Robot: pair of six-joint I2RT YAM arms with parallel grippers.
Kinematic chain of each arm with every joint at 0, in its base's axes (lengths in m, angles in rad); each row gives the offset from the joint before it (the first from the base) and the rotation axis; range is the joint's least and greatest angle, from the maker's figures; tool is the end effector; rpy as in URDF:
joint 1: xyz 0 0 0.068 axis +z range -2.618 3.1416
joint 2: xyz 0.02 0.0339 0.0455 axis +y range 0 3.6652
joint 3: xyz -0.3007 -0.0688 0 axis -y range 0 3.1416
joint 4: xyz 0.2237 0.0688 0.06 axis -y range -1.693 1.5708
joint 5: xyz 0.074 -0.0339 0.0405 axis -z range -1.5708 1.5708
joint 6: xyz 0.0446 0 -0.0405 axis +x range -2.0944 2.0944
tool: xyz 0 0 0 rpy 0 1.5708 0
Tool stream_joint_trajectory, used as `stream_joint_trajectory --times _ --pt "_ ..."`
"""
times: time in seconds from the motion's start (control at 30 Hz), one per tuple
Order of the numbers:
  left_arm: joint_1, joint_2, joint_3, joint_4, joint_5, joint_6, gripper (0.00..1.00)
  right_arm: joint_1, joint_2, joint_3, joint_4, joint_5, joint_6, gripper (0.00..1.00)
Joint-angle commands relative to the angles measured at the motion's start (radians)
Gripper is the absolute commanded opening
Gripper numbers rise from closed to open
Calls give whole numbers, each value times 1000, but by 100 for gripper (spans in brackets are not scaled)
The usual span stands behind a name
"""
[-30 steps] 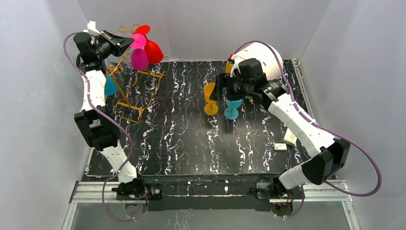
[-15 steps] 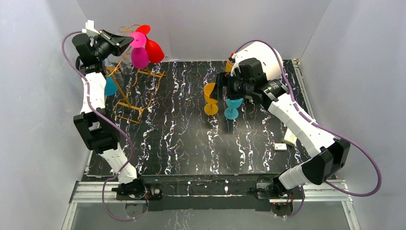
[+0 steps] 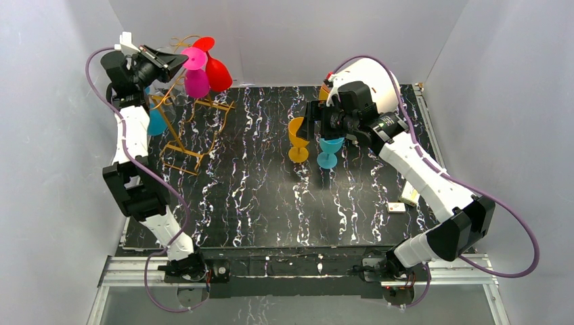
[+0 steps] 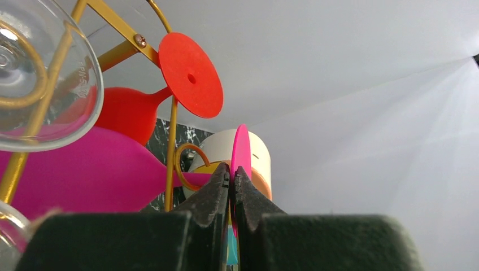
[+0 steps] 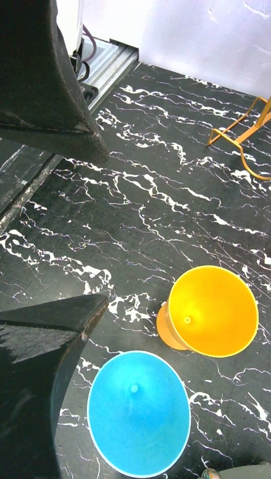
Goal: Take the wine glass off the wine glass rack
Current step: Pick up the wine glass from the wine rack.
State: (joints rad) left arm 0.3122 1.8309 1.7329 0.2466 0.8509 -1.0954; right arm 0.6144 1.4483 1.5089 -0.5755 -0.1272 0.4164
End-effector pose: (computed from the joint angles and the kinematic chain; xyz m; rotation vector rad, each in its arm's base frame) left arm 0.4177 0.0996 0.4572 -0.3485 1.5617 -1.2205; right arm 0.2466 0.1809 0.4272 -0.2947 2.1518 0.7441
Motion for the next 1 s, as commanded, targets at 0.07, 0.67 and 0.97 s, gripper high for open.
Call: stream_joint_trajectory --times 0.07,0.67,0.97 --pt "0 -85 -63 257 67 -195 0 -7 -36 3 31 -21 13 94" --pt "-34 -61 30 -71 67 -2 0 -9 -43 7 28 -37 27 94" --pt "-45 -69 25 -127 117 31 0 -10 -47 1 32 -41 37 94"
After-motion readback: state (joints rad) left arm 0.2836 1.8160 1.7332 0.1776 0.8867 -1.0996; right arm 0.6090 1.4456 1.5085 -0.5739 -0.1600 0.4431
